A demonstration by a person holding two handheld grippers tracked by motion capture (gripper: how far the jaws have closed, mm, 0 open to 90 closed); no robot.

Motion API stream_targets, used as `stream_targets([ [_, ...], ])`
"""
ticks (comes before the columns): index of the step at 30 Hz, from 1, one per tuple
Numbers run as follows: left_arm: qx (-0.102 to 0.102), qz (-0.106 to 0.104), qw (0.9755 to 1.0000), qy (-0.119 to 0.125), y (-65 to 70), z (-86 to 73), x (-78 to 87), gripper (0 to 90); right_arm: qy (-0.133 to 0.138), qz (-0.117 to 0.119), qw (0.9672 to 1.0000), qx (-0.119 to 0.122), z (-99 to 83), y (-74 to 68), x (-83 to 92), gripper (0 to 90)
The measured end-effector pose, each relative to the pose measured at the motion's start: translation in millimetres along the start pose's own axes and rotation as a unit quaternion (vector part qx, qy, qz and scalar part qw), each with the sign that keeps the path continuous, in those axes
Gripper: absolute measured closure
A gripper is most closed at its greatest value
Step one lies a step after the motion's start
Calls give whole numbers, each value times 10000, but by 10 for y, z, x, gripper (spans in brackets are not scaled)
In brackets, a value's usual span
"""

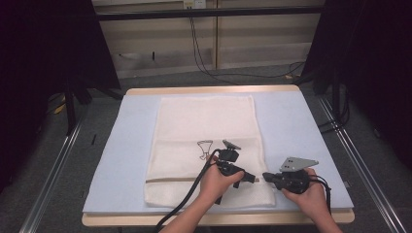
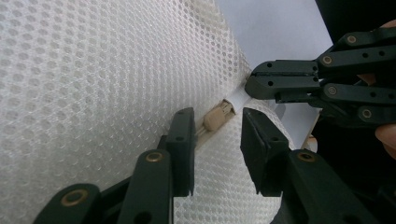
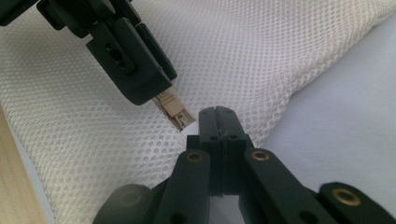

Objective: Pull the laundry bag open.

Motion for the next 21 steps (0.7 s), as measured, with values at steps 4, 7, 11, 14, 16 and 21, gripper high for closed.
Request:
stream_targets([
  [4,177,21,9998,75,22,13,-46,691,-64,25,10000,-25,-14,-4,-15,900],
  [7,261,-41,9996,99,41,19,-72,697,-87,33,10000,-19,-18,-3,-23,900],
  [11,333,-43,9994,98,31,23,-99,739,-82,69,9999,-54,-27,2,-27,900],
  [14,425,-69,9989,185,71,30,-129,749,-70,100,9999,-95,-32,1,-32,900],
  [16,397,-111,9990,146,80,22,-140,753,-71,100,9999,-108,-33,1,-32,900],
  [21,601,-191,9978,188,90,27,-175,798,-70,85,9999,-131,-36,3,-37,900],
])
Point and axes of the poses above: each handheld gripper's, and its own axes: x roughly backward along the jaws, z roughly out of its top, y roughly to its right, the point moved 7 cm from there along -x, roughly forward along the jaws, and after that the axes turned 9 degrees about z, right-handed, at the moved point
